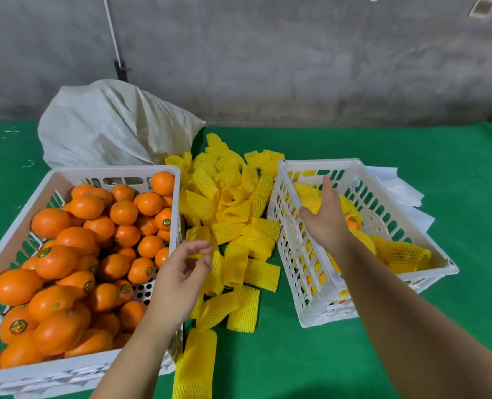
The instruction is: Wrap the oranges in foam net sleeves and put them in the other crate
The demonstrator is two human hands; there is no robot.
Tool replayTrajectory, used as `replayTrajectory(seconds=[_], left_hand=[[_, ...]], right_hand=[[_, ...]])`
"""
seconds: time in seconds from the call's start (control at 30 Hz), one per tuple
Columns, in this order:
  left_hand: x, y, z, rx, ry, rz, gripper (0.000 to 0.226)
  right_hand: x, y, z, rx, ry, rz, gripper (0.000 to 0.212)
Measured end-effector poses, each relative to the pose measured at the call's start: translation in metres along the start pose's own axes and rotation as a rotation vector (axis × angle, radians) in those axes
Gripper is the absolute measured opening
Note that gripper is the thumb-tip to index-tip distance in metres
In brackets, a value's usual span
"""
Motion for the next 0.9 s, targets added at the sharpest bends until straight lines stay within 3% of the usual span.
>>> replayTrajectory(seconds=[0.23, 0.4, 0.53, 0.67, 0.77, 0.83, 0.9], left_hand=[[-0.006, 0.006, 0.004, 0.110, 0.006, -0.098, 0.020], [-0.021, 0.029, 0.002, 0.163, -0.030, -0.121, 0.021], [-0.062, 0.075, 0.023, -0.400, -0.036, -0.151, 0.028], [-0.087, 0.064, 0.082, -1.065, 0.148, 0.376, 0.081], [-0.067, 0.062, 0.131, -1.401, 0.344, 0.702, 0.099], [-0.054, 0.066, 0.154, -1.424, 0.490, 0.811, 0.107], [-0.054, 0.068, 0.155, -1.499, 0.473, 0.772, 0.105]], right_hand=[[0.019, -0.060, 0.041, 0.095, 0.235, 0.085, 0.095], [0.023, -0.119, 0.033, 0.195, 0.191, 0.308, 0.080], [0.048, -0.180, -0.002, 0.369, 0.106, 0.644, 0.073], [0.069, -0.218, -0.016, 0.611, 0.163, 0.812, 0.062], [0.074, -0.232, -0.012, 0.735, 0.223, 0.869, 0.053], [0.075, -0.238, -0.012, 0.804, 0.239, 0.906, 0.052], [0.075, -0.240, -0.014, 0.798, 0.223, 0.910, 0.058]])
Point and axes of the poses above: each hand's wrist, its own x-axis away from the middle knuckle, its own y-axis out of the back of the hand, z = x × y, the point moved 6 cm from there along -x, towards the middle knuckle, and after that the axes turned 5 degrees about x, right-handed, at the moved point
